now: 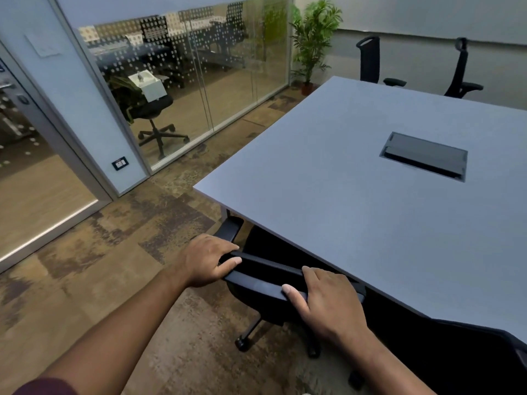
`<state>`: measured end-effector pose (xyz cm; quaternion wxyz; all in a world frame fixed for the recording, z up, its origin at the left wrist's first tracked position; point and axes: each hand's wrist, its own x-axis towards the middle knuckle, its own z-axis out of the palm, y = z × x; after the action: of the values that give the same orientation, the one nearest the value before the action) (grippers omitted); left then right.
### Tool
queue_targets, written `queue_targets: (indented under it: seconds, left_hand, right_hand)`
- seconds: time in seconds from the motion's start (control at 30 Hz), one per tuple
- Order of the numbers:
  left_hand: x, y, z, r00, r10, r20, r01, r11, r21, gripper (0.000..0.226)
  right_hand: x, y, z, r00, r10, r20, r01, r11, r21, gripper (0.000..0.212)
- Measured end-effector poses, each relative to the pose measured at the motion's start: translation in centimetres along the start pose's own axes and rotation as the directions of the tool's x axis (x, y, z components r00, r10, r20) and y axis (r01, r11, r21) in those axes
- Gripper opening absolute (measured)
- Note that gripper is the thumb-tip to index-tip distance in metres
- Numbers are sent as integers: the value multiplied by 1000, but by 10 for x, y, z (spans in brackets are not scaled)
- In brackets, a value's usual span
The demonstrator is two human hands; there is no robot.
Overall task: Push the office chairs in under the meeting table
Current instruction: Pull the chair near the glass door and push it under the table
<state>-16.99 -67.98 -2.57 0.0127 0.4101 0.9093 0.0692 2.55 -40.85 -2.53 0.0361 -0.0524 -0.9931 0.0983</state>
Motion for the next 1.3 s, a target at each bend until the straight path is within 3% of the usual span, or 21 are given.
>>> queue_targets:
  seconds: [0.4, 0.63, 1.0, 1.3]
  left_hand:
    - [56, -19, -6, 994, 80, 68, -78, 997, -24, 65]
    - [96, -27, -5, 986, 156, 64, -156, 988, -9, 53]
    - [132, -19, -2, 982, 121, 148, -121, 993, -7, 81]
    - [149, -23, -8, 977, 112, 179, -117, 993, 17, 74]
  right_hand:
    - [25, -1, 3, 993, 111, -32, -113, 993, -41, 80]
    - [41, 6, 4, 984, 172, -49, -174, 983, -55, 87]
    - [60, 26, -4, 972, 229, -49, -233, 968, -89, 88]
    - [71, 20, -4, 959, 280, -40, -282, 954, -99, 87]
